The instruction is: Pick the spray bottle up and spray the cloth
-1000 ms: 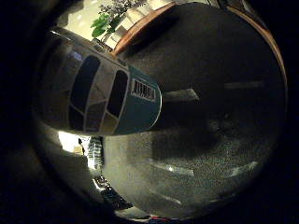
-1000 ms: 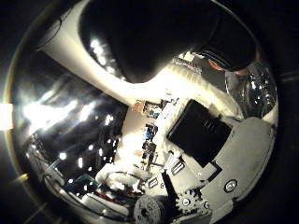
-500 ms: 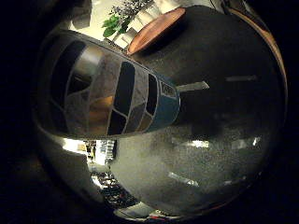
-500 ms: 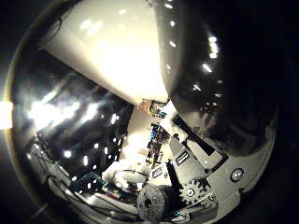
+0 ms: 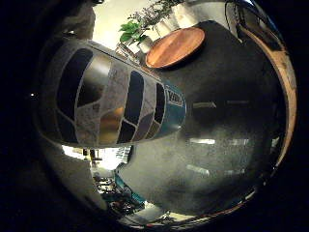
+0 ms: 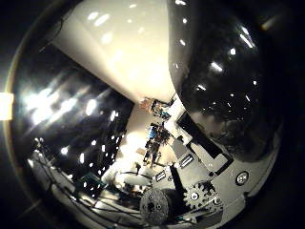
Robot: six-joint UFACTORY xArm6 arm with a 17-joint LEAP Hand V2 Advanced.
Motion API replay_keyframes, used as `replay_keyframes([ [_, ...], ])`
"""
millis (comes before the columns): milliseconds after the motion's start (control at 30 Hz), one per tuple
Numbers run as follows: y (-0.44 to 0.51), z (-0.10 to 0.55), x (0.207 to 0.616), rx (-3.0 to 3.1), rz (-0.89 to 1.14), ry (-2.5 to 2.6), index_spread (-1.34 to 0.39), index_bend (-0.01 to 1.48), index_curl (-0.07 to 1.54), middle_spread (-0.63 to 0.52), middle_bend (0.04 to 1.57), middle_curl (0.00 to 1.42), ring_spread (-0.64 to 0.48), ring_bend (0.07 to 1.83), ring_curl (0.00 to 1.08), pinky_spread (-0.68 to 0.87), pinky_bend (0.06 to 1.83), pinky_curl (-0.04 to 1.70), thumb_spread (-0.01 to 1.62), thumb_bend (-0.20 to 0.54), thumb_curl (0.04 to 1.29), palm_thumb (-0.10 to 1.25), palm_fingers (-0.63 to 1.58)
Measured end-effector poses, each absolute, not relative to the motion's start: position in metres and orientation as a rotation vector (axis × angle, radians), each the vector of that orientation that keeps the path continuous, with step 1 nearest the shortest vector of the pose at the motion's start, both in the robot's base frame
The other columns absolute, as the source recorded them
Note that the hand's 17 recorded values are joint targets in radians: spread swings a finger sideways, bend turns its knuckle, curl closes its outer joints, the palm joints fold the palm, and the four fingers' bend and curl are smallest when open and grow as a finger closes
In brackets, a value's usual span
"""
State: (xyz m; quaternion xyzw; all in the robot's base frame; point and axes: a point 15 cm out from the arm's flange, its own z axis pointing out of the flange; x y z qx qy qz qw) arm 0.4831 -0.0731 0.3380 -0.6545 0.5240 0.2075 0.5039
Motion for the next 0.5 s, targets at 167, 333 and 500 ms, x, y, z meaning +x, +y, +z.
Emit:
replay_keyframes([
  [167, -0.069, 0.347, 0.457, -1.675, 0.543, 1.306, -0.23, 1.14, 0.85, -0.13, 1.34, 0.75, -0.22, 1.38, 0.71, -0.22, 1.22, 0.95, 0.98, -0.015, 0.66, 1.03, 1.11],
  [333, -0.061, 0.359, 0.432, -1.788, 0.583, 1.358, -0.22, 1.17, 0.83, -0.12, 1.36, 0.74, -0.23, 1.37, 0.74, -0.2, 1.2, 1.03, 0.96, -0.017, 0.69, 1.01, 1.1],
  [500, -0.049, 0.366, 0.402, -1.902, 0.658, 1.412, -0.22, 1.18, 0.81, -0.13, 1.38, 0.74, -0.23, 1.36, 0.76, -0.2, 1.16, 1.1, 0.96, -0.016, 0.7, 1.0, 1.1],
])
